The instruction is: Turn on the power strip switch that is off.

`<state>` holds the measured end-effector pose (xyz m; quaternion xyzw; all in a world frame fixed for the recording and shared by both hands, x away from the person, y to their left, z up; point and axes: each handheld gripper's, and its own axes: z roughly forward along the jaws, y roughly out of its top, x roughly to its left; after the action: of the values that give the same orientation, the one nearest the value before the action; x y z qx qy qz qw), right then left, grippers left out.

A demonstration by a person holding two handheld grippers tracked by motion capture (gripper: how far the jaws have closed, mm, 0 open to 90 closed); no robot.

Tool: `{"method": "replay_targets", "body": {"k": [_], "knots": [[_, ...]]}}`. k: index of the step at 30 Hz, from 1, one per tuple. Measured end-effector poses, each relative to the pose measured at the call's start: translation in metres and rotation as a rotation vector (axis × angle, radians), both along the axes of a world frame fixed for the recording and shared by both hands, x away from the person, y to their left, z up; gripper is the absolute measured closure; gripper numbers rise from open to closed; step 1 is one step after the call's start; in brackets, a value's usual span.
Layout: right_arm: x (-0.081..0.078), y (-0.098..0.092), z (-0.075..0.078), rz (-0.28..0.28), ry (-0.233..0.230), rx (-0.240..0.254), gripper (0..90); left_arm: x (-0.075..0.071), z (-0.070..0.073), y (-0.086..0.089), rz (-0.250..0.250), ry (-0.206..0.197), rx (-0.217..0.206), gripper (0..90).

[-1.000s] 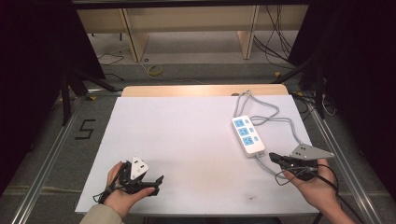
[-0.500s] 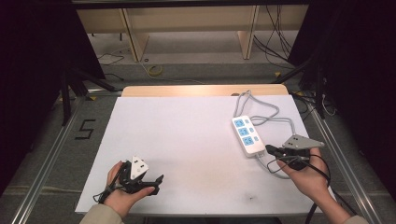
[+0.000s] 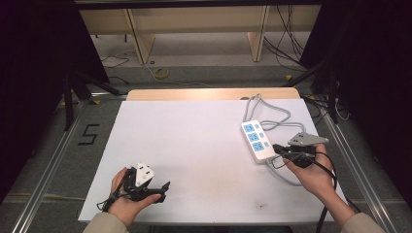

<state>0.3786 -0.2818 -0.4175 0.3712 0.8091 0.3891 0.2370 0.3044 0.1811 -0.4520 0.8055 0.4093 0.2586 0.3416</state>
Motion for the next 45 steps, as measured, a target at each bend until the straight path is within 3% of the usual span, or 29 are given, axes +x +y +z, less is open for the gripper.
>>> {"method": "replay_targets", "body": {"k": [45], "knots": [[0.049,0.015,-0.008,-0.039,0.074,-0.035,90.0,0.001,-0.001,-0.002,-0.006,0.006,0.011,13.9]]}}
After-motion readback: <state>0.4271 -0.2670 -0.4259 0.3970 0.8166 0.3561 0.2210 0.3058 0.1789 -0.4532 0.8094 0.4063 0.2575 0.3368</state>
